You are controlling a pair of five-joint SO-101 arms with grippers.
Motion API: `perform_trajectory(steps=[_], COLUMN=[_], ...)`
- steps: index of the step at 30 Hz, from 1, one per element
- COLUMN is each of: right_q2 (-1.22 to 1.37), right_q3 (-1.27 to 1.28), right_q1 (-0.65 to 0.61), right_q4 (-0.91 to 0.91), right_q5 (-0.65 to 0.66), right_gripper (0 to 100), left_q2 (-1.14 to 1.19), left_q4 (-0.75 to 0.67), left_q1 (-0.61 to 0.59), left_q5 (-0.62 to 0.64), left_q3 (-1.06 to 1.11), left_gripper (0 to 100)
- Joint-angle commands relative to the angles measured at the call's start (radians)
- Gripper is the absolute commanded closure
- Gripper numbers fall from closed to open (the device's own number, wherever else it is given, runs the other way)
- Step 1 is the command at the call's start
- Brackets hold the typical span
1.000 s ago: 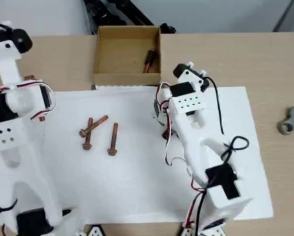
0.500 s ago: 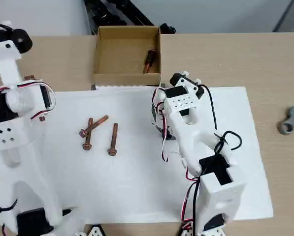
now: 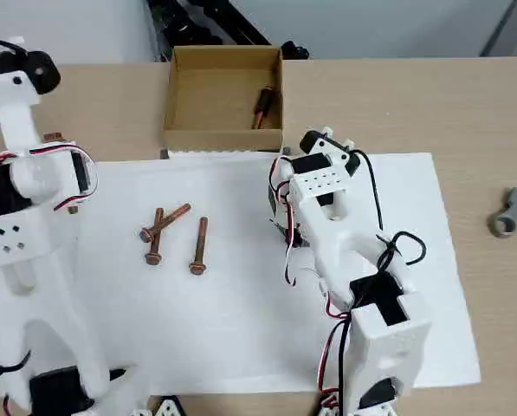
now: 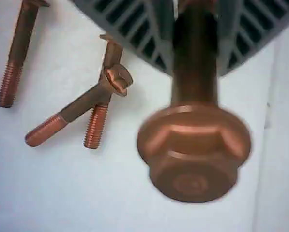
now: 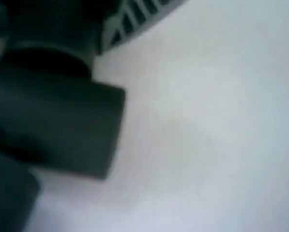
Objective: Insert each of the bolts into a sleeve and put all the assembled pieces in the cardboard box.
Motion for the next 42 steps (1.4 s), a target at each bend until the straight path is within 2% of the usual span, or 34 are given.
perform_trajectory(steps=[1, 10, 15, 22, 26, 30, 33, 37, 39, 42], right_q2=[0.053, -0.036, -0.214, -0.570, -0.759, -0.917, -1.015, -1.121, -1.161, -1.239], right_q3=[-0.051, -0.373, -0.405, -0.405, -0.405, -0.404, -0.404, -0.402, -0.393, -0.281], right_q1=[-0.015, -0.028, -0.102, -0.237, -0.252, -0.249, -0.249, -0.249, -0.249, -0.248], right_q4=[0.016, 0.378, 0.410, 0.403, 0.397, 0.398, 0.403, 0.401, 0.404, 0.403], right_q5=[0.012, 0.058, 0.130, 0.397, 0.560, 0.652, 0.692, 0.819, 0.885, 0.907], right_gripper=[98.6, 98.7, 98.7, 98.7, 98.7, 98.8, 98.8, 98.8, 98.8, 98.7], left_q2=[-0.049, -0.049, -0.049, -0.049, -0.049, -0.051, -0.051, -0.051, -0.051, -0.051], left_q4=[-0.021, -0.017, -0.017, -0.015, -0.015, -0.017, -0.017, -0.025, -0.060, -0.150], left_q1=[-0.002, 0.002, 0.002, 0.002, 0.002, 0.005, 0.058, 0.210, 0.295, 0.381], left_q5=[-0.003, -0.008, -0.008, -0.008, -0.008, -0.008, -0.009, -0.009, -0.011, -0.009], left_q3=[-0.007, -0.005, -0.007, -0.007, -0.010, -0.013, -0.013, -0.033, -0.056, -0.101], left_gripper=[99, 99, 99, 99, 99, 99, 99, 99, 99, 99])
